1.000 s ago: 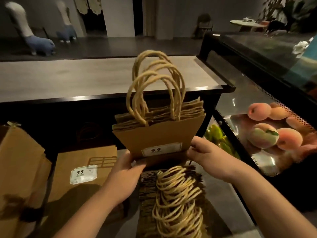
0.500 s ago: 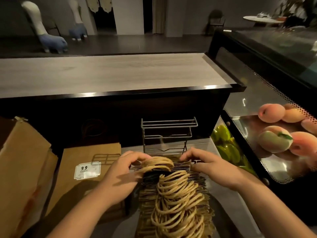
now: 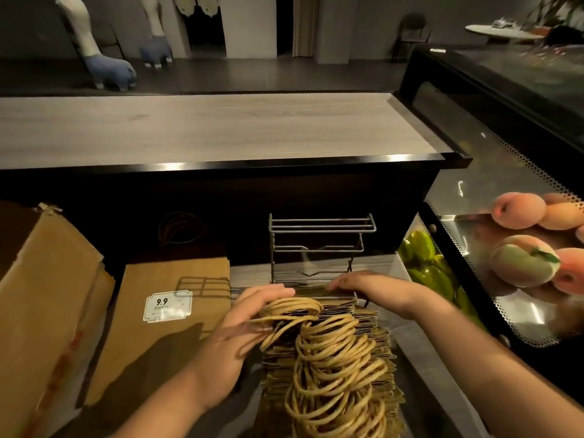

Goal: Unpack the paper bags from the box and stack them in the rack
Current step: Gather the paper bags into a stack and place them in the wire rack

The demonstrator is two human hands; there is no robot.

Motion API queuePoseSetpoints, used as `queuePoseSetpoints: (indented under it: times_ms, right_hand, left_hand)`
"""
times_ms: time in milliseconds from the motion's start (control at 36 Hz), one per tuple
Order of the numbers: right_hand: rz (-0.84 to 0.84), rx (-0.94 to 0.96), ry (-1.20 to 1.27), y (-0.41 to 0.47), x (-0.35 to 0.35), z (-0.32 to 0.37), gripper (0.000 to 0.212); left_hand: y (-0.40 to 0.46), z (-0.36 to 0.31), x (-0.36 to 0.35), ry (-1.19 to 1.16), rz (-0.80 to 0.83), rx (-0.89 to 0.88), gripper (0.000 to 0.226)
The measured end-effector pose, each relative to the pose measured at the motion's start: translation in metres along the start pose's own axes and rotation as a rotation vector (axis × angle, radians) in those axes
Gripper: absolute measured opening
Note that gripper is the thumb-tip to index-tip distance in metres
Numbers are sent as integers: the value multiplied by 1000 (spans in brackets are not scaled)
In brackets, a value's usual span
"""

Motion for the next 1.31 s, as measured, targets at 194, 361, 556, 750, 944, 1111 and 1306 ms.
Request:
queuePoseSetpoints:
  times_ms: [194, 361, 556, 750, 944, 1111, 1306]
  right_hand:
    - [209, -96, -160, 22, -10, 15, 34]
    - [297, -115, -46, 33, -23, 9, 33]
    - [356, -30, -275, 47, -35, 1, 58]
    - [392, -11, -401, 30, -37, 30, 39]
    - [344, -50, -427, 35, -37, 23, 49]
    - [399, -3, -488, 29, -35, 34, 45]
    - [403, 3, -598, 31, -26, 39, 47]
  left_hand:
    - [-2, 5, -9, -189, -72, 31, 65]
    - [2, 5, -17, -361, -243, 75, 50]
    - [7, 11, -27, -146, -315, 97, 25]
    - [10, 13, -25, -89, -299, 158, 23]
    - [10, 11, -23, 21, -335, 167, 27]
    - [14, 13, -24, -85, -328, 294, 22]
    - [16, 8, -25, -194, -379, 253, 34]
Point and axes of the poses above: each hand's wrist, its own y-axis towards the middle knuckle, its own x-axis out of the back of the hand, z = x × y, the point moved 4 cm from there along y, towards the middle knuckle, and after that the axes turned 9 degrees about -z, right-handed, at the moved point
